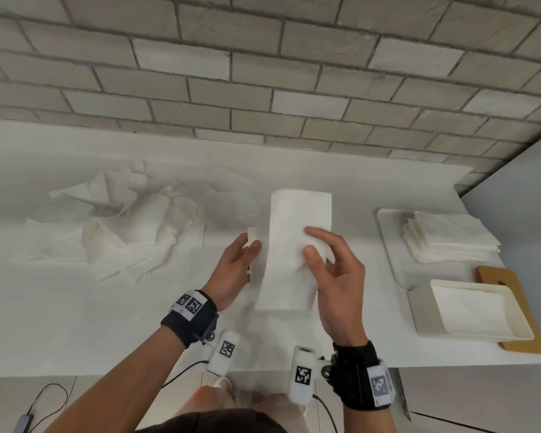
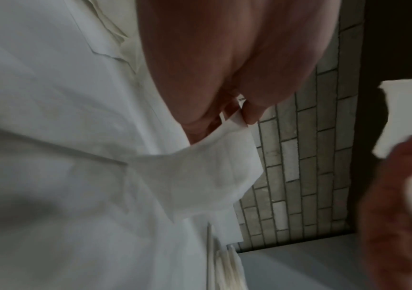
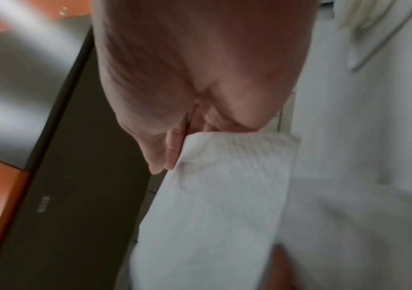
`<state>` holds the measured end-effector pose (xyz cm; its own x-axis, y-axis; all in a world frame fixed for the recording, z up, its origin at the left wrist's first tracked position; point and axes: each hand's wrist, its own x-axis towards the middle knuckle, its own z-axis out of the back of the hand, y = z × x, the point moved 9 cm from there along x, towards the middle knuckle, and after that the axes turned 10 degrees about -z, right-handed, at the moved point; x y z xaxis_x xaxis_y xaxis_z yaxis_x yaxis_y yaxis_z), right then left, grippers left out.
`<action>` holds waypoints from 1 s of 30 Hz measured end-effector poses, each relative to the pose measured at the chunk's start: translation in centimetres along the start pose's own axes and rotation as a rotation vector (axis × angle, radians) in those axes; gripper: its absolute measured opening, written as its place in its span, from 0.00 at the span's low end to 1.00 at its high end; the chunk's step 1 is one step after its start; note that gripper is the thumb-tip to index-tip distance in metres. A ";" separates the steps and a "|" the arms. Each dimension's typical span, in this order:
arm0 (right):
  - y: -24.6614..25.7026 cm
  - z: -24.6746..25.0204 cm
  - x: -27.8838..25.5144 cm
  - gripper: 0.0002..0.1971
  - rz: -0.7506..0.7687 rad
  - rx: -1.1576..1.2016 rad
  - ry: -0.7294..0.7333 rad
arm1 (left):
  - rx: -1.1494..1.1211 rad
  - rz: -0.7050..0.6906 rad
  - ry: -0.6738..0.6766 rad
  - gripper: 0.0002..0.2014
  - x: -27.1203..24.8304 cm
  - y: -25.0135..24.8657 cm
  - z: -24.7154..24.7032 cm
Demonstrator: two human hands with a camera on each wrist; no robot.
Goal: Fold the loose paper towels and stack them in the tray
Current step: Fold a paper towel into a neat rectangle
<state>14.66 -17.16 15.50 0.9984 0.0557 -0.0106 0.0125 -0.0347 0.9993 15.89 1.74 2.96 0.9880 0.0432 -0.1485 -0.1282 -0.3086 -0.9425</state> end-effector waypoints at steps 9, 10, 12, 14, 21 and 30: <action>-8.1 -1.1 0.8 0.16 -0.125 -0.274 0.009 | -0.150 0.054 -0.039 0.17 -0.7 -0.6 -0.1; -7.9 -1.3 0.7 0.16 -0.102 -0.282 0.014 | -0.159 0.053 -0.047 0.17 -0.7 -0.5 -0.1; -7.7 -1.7 0.6 0.16 -0.064 -0.309 0.015 | -0.155 0.049 -0.056 0.18 -0.8 -0.8 -0.2; -7.6 -1.8 0.7 0.16 -0.039 -0.352 0.012 | -0.139 0.049 -0.058 0.22 -0.8 -1.1 -0.3; -6.9 -0.4 1.1 0.29 0.000 -0.396 -0.263 | 0.096 -0.194 -0.005 0.13 0.3 -2.5 -0.4; -13.3 2.9 2.8 0.05 -0.280 -0.217 -0.228 | 0.641 -0.141 -0.160 0.13 3.5 -1.1 5.9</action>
<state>17.41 -19.40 2.04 0.9451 -0.1899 -0.2659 0.2974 0.1631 0.9407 18.98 7.84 1.68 0.9804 0.1969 -0.0066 -0.0732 0.3333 -0.9400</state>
